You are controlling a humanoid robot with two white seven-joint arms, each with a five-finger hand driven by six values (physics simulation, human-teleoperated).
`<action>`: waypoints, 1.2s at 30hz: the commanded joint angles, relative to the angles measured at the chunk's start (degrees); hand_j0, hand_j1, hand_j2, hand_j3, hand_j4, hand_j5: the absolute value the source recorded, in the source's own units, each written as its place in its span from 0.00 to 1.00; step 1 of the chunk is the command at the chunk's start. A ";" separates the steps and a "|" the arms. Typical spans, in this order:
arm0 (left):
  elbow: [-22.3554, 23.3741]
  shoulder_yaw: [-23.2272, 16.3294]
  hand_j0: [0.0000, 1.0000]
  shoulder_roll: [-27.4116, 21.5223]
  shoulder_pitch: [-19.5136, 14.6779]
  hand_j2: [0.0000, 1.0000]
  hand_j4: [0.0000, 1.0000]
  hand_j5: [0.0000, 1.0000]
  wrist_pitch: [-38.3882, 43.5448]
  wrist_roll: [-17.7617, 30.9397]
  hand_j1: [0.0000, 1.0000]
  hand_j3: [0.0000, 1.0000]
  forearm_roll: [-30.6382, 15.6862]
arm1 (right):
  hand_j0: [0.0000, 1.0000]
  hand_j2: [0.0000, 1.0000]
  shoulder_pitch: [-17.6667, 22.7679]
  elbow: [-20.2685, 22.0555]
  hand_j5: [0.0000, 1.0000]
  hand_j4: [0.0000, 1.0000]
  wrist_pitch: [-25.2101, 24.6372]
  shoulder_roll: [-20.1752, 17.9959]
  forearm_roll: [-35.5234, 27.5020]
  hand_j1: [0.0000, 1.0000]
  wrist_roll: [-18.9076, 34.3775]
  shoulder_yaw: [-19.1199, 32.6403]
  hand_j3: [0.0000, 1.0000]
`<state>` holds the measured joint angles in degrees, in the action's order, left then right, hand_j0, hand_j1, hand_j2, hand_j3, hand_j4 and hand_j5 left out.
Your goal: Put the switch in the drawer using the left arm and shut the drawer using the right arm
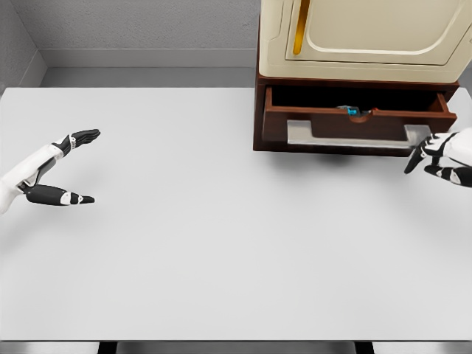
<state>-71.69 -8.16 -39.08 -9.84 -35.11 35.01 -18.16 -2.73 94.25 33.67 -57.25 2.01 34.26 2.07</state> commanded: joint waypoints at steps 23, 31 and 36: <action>-0.03 0.07 1.00 -0.12 0.35 1.00 1.00 1.00 0.11 -0.01 1.00 1.00 -0.48 | 0.53 0.53 -11.51 -8.29 0.53 0.53 1.33 0.39 2.56 0.53 0.74 -10.07 0.53; -0.03 0.07 1.00 -0.12 0.35 1.00 1.00 1.00 0.11 -0.01 1.00 1.00 -0.48 | 0.54 0.54 -13.79 -10.93 0.54 0.54 1.33 0.47 2.56 0.54 0.74 -12.26 0.54; -0.03 0.07 1.00 -0.12 0.35 1.00 1.00 1.00 0.11 -0.01 1.00 1.00 -0.48 | 0.54 0.54 -16.43 -11.98 0.54 0.54 1.33 0.82 2.65 0.54 0.74 -14.90 0.54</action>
<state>-71.69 -8.09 -39.14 -9.49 -35.11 35.01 -18.16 -19.42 82.57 34.84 -56.55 4.50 35.09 -11.76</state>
